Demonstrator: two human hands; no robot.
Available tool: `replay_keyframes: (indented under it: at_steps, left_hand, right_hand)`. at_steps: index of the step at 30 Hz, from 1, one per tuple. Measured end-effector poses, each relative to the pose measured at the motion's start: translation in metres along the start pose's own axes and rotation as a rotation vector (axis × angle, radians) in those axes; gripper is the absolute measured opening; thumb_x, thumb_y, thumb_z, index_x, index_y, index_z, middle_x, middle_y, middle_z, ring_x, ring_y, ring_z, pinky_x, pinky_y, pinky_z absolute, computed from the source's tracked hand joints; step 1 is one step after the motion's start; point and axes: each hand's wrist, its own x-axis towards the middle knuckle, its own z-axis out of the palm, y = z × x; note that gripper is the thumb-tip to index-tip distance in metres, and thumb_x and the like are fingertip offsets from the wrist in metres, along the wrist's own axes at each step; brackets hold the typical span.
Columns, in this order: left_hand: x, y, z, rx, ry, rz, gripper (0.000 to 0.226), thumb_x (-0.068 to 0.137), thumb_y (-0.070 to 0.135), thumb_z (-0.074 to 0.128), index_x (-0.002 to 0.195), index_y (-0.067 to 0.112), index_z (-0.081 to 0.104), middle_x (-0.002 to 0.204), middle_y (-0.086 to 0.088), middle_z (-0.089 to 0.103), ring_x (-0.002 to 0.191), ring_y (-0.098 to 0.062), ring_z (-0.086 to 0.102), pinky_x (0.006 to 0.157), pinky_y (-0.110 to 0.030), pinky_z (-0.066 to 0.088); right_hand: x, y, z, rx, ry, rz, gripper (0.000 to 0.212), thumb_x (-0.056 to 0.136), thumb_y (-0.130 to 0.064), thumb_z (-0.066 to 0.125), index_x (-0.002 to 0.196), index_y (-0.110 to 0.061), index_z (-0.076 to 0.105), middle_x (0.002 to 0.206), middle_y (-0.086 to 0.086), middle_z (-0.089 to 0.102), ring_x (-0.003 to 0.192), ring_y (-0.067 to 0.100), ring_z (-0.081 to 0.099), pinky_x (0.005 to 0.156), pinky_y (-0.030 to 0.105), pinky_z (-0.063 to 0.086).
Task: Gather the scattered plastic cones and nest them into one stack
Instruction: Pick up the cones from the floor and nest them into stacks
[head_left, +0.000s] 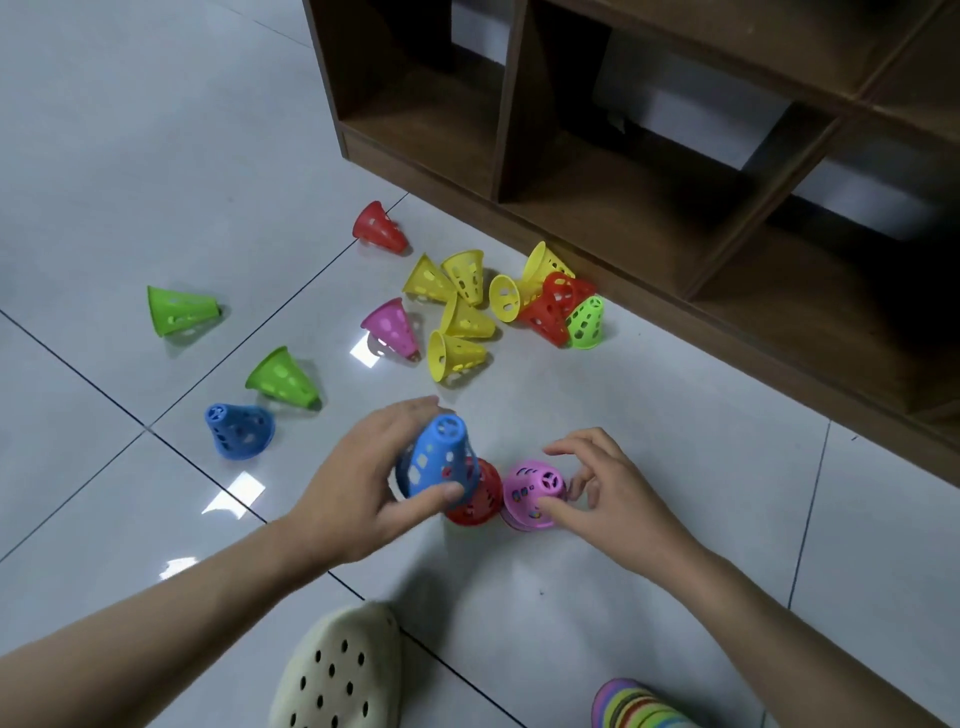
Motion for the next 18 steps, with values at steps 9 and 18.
replay_keyframes:
  at_steps: [9,18]
  left_hand:
    - [0.005,0.0,0.037,0.108,-0.177,0.034,0.056,0.088,0.067,0.06,0.133,0.035,0.052,0.113,0.012,0.052,0.104,-0.009,0.05,0.092,-0.032,0.044]
    - [-0.002,-0.03,0.036,0.153,-0.251,-0.006,0.055,0.088,0.065,0.062,0.13,0.032,0.056,0.117,0.017,0.06,0.108,-0.007,0.053,0.093,-0.03,0.046]
  right_hand:
    - [-0.005,-0.006,-0.032,0.136,0.02,0.101,0.032,0.078,-0.019,0.084,0.103,-0.03,0.066,0.096,-0.01,0.062,0.06,0.003,0.052,0.06,0.02,0.044]
    - [0.046,0.017,-0.038,0.113,0.216,0.101,0.021,0.088,-0.016,0.073,0.107,-0.022,0.065,0.106,-0.004,0.061,0.079,0.005,0.057,0.074,0.02,0.046]
